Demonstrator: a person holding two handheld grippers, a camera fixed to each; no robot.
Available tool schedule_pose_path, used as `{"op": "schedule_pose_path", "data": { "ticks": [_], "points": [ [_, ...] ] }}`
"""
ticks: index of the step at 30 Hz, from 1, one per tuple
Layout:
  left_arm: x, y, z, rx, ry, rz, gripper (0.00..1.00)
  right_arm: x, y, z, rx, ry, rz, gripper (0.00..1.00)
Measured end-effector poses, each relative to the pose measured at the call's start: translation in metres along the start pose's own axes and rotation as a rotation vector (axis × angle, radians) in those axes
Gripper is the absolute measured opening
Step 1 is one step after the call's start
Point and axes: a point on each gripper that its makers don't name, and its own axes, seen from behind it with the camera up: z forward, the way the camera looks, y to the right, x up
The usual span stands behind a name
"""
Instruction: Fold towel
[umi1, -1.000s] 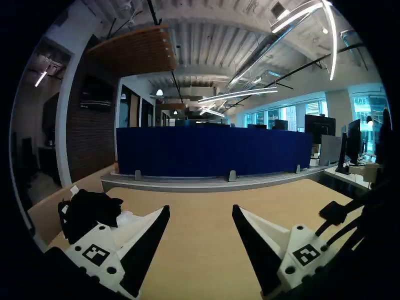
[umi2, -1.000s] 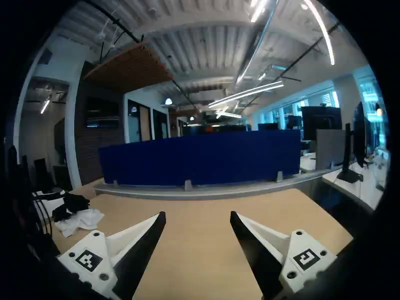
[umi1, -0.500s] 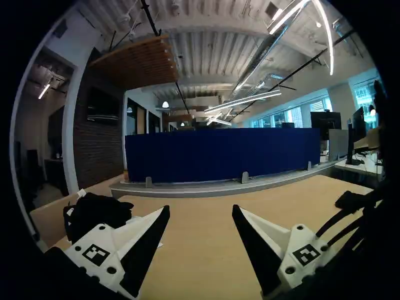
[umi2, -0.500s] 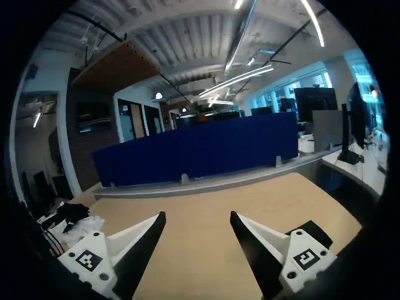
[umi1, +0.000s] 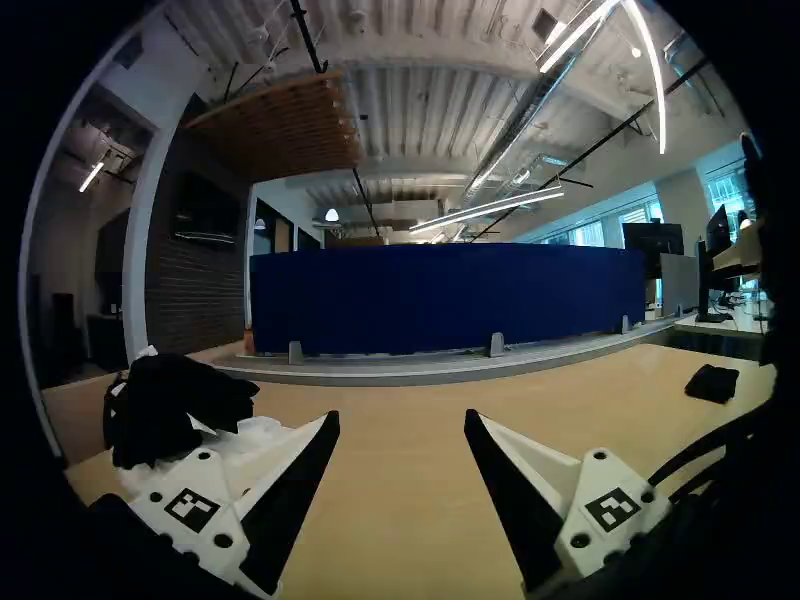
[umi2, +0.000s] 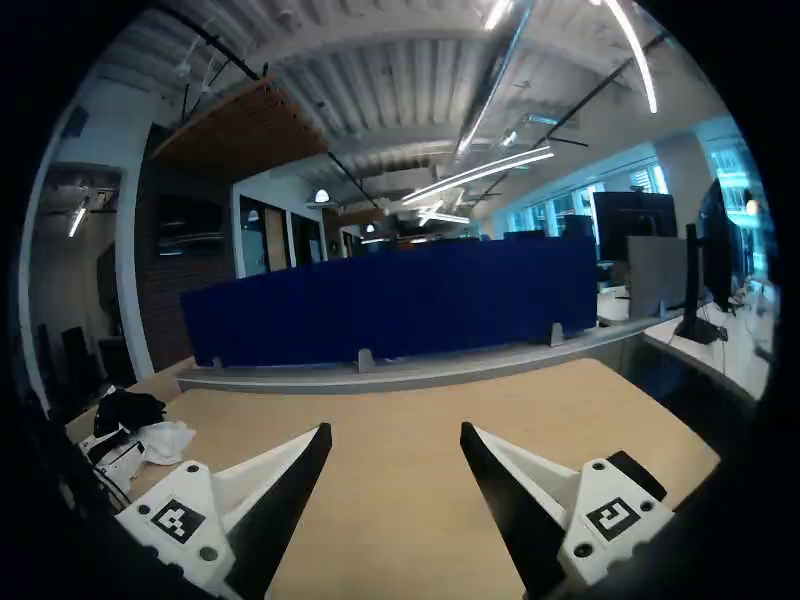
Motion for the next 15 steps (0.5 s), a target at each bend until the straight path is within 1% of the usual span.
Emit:
{"op": "schedule_pose_path", "data": {
  "ticks": [3,6,15],
  "points": [
    [-0.008,-0.001,0.002,0.003,-0.003,-0.007,0.92,-0.003,0.000,0.004,0.004,-0.002,-0.011,1.00],
    [-0.017,-0.001,0.004,0.004,-0.010,-0.004,0.93,-0.004,-0.003,0.007,0.010,-0.003,-0.015,1.00],
    [-0.030,0.001,0.010,0.002,-0.029,-0.017,0.92,-0.004,-0.004,0.013,0.021,-0.003,-0.029,1.00]
  ]
}}
